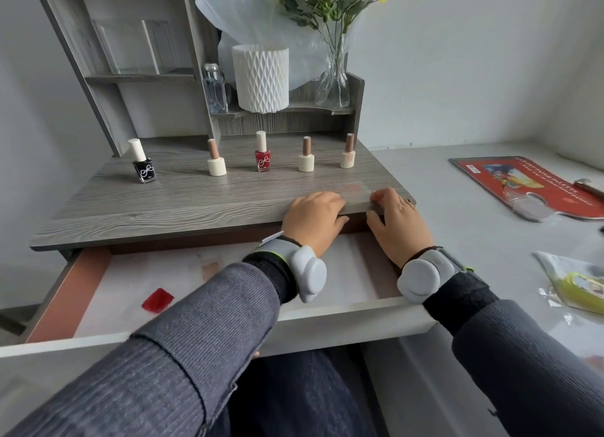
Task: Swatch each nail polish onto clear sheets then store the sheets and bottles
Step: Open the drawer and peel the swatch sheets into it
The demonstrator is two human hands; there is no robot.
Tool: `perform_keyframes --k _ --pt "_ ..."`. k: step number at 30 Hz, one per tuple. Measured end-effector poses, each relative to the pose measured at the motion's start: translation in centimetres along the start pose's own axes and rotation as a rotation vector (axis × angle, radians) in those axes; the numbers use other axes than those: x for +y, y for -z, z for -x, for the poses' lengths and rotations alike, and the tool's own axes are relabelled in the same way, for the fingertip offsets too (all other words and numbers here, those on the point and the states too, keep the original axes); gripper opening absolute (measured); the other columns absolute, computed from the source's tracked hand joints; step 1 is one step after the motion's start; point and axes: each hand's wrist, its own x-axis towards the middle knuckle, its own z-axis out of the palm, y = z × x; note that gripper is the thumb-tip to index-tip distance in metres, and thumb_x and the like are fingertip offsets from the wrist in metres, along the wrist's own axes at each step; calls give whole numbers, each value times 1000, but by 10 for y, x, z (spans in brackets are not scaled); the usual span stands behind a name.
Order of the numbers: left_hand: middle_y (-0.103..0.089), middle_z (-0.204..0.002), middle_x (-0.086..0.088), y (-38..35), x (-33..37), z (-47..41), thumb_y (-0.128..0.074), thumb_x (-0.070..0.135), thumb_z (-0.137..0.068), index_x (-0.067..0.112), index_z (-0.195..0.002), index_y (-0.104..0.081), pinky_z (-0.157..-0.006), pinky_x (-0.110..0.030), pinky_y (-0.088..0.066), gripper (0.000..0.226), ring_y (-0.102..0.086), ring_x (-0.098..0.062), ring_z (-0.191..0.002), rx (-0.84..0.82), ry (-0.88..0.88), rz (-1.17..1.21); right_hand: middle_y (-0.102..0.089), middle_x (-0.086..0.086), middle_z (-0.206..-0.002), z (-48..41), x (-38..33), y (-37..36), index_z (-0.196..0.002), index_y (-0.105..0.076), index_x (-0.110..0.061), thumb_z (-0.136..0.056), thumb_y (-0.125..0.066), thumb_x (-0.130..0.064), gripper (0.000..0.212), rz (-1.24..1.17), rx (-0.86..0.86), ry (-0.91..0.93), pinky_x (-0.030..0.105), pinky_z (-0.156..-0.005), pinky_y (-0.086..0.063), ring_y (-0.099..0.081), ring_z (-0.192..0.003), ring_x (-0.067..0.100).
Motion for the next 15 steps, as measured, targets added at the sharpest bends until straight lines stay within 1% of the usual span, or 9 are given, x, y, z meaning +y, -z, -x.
perform_keyframes --k 1,3,5,7,9,11,13,15 --pt "-59 -123 2 1 -1 2 -54 31 -93 17 -115 -63 -92 -36 -41 28 -52 -24 -114 43 7 34 -63 10 -118 2 -2 1 -114 -51 -5 -94 -51 -15 23 -28 4 3 41 -103 -37 -56 -111 30" --pt "-63 -115 0 1 -2 6 -60 27 -89 16 -111 -66 -88 -37 -44 25 -56 -26 -107 102 24 78 -67 8 -114 6 -6 3 -111 -53 -7 -94 -51 -14 19 -82 17 5 37 -94 -41 -58 -108 31" --pt "-63 -114 0 2 -2 11 -64 25 -87 16 -112 -67 -86 -39 -46 27 -55 -26 -105 130 32 94 -69 4 -113 9 -9 4 -110 -54 -10 -95 -50 -16 17 -97 27 -2 33 -82 -40 -59 -103 32" --pt "-62 -111 1 3 -1 14 -66 25 -86 17 -109 -68 -82 -38 -47 24 -54 -25 -104 162 37 94 -70 2 -111 12 -13 5 -110 -56 -13 -95 -49 -16 17 -93 35 -6 34 -75 -42 -59 -99 32" --pt "-63 -103 1 4 -1 15 -68 24 -84 18 -100 -71 -75 -36 -46 18 -55 -24 -98 213 43 90 -71 0 -104 13 -15 6 -107 -58 -15 -94 -49 -15 16 -102 53 -4 38 -75 -48 -61 -95 30" --pt "-63 -91 0 6 0 16 -74 21 -77 19 -89 -73 -67 -32 -43 12 -59 -26 -86 264 42 73 -72 -1 -97 14 -15 6 -103 -61 -18 -94 -49 -15 15 -120 77 -3 41 -75 -50 -64 -91 28" --pt "-61 -80 1 5 0 15 -81 18 -67 19 -80 -72 -63 -28 -39 16 -60 -26 -72 313 33 57 -72 -2 -92 15 -15 7 -99 -62 -20 -93 -49 -15 15 -121 98 4 41 -72 -51 -64 -85 28" --pt "-59 -75 2 6 2 15 -84 18 -62 21 -76 -71 -61 -27 -36 20 -59 -24 -65 334 4 45 -71 -2 -89 14 -15 8 -97 -63 -20 -93 -48 -15 16 -108 109 3 41 -69 -50 -63 -80 27"
